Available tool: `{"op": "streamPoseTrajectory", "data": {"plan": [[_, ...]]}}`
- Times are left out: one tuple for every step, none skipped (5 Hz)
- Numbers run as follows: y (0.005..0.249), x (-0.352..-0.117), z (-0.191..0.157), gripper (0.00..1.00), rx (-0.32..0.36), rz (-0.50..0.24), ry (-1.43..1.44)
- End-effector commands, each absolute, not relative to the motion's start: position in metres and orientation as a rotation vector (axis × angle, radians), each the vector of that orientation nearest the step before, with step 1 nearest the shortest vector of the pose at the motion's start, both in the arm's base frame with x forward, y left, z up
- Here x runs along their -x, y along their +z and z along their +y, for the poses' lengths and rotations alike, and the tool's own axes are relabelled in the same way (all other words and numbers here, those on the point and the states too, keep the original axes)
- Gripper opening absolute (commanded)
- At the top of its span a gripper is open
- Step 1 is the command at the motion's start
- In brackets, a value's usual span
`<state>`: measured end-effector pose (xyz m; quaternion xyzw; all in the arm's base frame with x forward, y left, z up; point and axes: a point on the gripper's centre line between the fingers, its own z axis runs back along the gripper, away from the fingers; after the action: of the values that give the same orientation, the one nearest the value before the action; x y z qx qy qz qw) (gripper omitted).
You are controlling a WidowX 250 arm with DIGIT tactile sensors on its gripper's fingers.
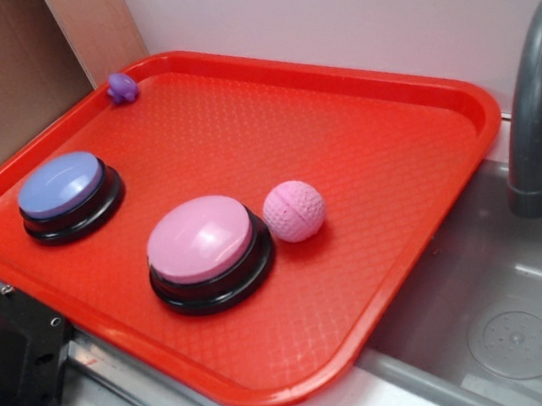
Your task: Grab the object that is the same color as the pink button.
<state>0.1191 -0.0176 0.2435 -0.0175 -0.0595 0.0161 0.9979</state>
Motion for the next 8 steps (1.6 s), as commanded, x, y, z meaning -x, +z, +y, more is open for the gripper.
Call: {"op": "streamPoseTrajectory", "data": {"plan": [[0.244, -0.119, -0.018, 1.0, 0.035, -0.119, 0.032], [0.234, -0.132, -0.029, 1.0, 0.028, -0.137, -0.036], [0.214, -0.155, -0.047, 1.0, 0.007, -0.191, -0.076], [0.197, -0.173, -0.061, 1.0, 0.012, -0.223, -0.167], [0.171, -0.197, -0.077, 1.0, -0.004, -0.244, -0.248], [0.146, -0.215, -0.093, 1.0, -0.013, -0.27, -0.287], [0.119, -0.226, -0.115, 1.0, 0.033, -0.268, -0.411], [0.093, -0.231, -0.13, 1.0, 0.075, -0.222, -0.486]]}}
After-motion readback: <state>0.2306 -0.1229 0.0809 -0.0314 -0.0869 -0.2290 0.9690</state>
